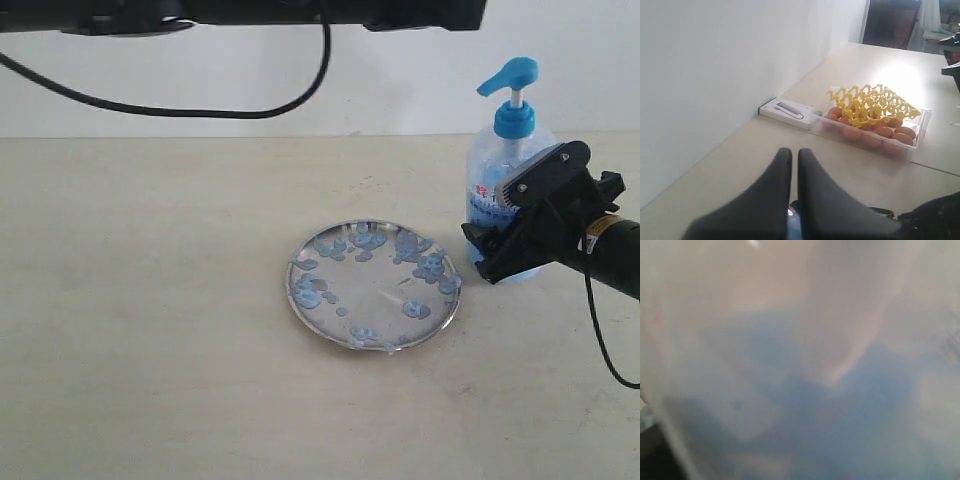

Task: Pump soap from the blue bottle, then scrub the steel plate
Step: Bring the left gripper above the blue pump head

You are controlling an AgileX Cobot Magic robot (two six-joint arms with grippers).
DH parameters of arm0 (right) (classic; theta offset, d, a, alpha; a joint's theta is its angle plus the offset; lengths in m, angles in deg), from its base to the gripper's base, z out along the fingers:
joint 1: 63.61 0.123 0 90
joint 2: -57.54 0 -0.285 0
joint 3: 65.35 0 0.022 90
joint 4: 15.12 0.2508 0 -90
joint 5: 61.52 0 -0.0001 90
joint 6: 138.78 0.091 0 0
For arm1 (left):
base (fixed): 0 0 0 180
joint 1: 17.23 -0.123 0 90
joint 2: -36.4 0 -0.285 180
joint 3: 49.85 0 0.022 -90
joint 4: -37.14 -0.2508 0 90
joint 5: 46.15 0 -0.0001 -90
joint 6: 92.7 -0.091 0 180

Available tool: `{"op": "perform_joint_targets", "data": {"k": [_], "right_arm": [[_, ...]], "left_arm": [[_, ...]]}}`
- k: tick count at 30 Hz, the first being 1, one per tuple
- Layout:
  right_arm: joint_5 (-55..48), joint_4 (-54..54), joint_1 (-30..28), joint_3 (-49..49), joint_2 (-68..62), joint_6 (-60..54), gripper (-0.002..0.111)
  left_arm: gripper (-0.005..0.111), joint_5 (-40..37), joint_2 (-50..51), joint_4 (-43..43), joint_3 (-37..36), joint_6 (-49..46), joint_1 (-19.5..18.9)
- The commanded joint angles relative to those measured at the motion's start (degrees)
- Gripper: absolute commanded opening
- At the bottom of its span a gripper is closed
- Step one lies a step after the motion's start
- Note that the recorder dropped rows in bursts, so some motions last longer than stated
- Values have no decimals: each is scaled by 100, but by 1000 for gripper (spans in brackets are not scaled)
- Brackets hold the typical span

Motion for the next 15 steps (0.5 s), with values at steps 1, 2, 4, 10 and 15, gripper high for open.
{"op": "perform_joint_targets", "data": {"k": [1, 2, 4, 10, 15], "right_arm": [[-116, -103, -2, 9, 9, -157, 0], [-116, -103, -2, 9, 9, -157, 0], [-116, -103, -2, 9, 9, -157, 0], [-116, -102, -2, 9, 9, -169, 0], [-116, -102, -2, 9, 9, -179, 0]], "left_arm": [[4, 29, 628, 31, 645, -29, 239], [4, 4, 752, 31, 742, -29, 257], [4, 27, 991, 31, 886, -18, 281], [4, -10, 1316, 31, 916, -2, 281], [4, -7, 1354, 31, 965, -26, 281]]}}
